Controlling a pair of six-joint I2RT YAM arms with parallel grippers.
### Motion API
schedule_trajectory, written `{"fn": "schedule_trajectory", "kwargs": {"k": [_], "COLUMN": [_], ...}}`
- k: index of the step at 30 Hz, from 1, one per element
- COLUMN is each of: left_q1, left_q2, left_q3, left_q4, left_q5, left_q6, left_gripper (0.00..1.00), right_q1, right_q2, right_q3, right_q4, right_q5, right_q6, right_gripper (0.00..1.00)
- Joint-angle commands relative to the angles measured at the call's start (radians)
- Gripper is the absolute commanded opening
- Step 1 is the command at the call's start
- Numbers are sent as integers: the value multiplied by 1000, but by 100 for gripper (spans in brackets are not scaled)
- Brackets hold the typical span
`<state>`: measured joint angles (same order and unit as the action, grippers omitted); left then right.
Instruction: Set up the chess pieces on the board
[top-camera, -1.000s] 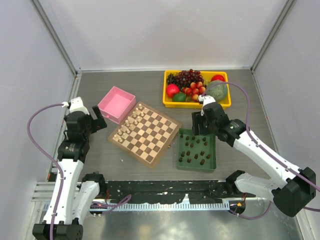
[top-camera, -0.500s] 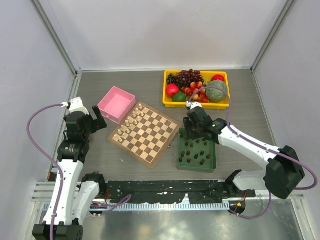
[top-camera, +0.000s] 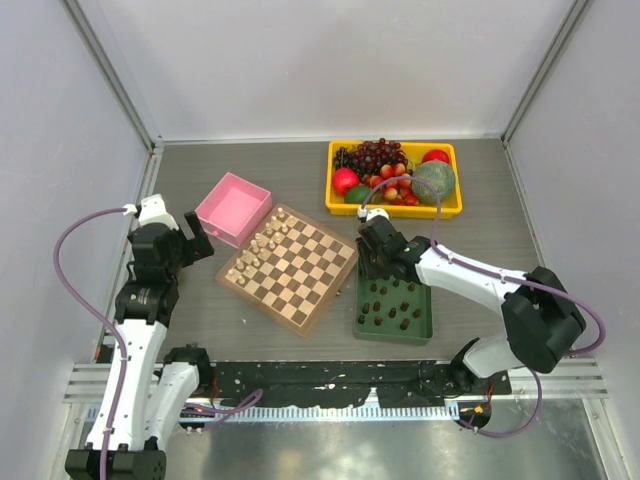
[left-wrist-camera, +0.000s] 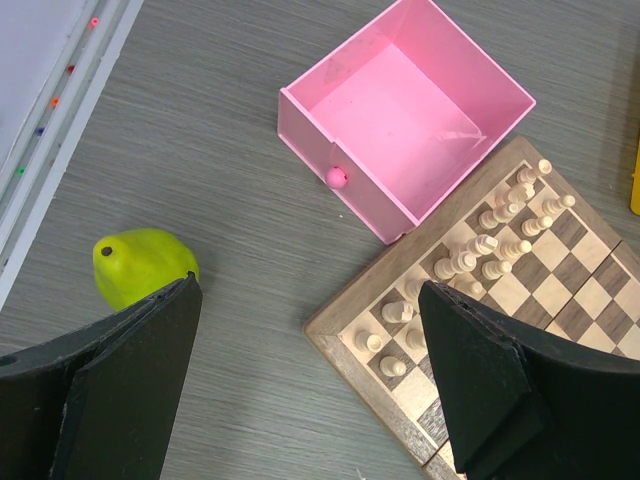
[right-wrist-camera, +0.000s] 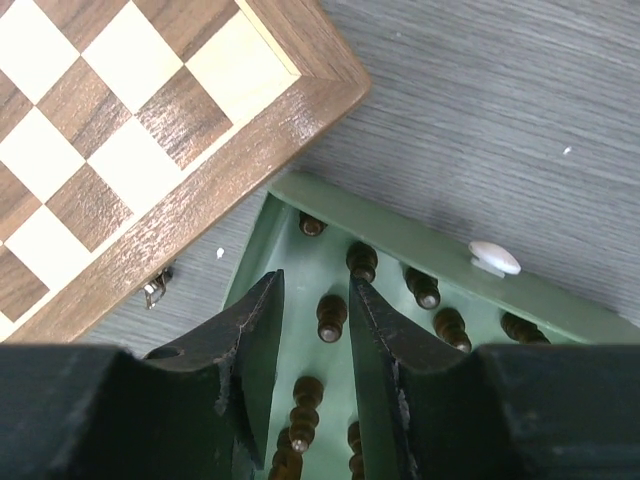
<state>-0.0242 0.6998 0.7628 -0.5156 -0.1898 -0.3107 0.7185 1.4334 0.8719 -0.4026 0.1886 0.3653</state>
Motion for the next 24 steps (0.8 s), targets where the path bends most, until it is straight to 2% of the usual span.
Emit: {"fn": "schedule_trajectory", "kwargs": {"k": [1,13,24], "left_q1": [3,3,4], "left_q2": [-6,1,4], "left_q3": [26,27,27], "left_q4": [19,19,19], "left_q5": [10,10,12], "left_q6": [-7,-7,-7], "left_gripper": [99,99,99], "right_q1": [10,16,21], "right_q2": [22,48,55], "right_q3": [38,3,-19], "right_q4": [79,165,171], "right_q5": [6,25,40], "right_q6": [-26,-34,-23], "right_gripper": [38,38,35]}}
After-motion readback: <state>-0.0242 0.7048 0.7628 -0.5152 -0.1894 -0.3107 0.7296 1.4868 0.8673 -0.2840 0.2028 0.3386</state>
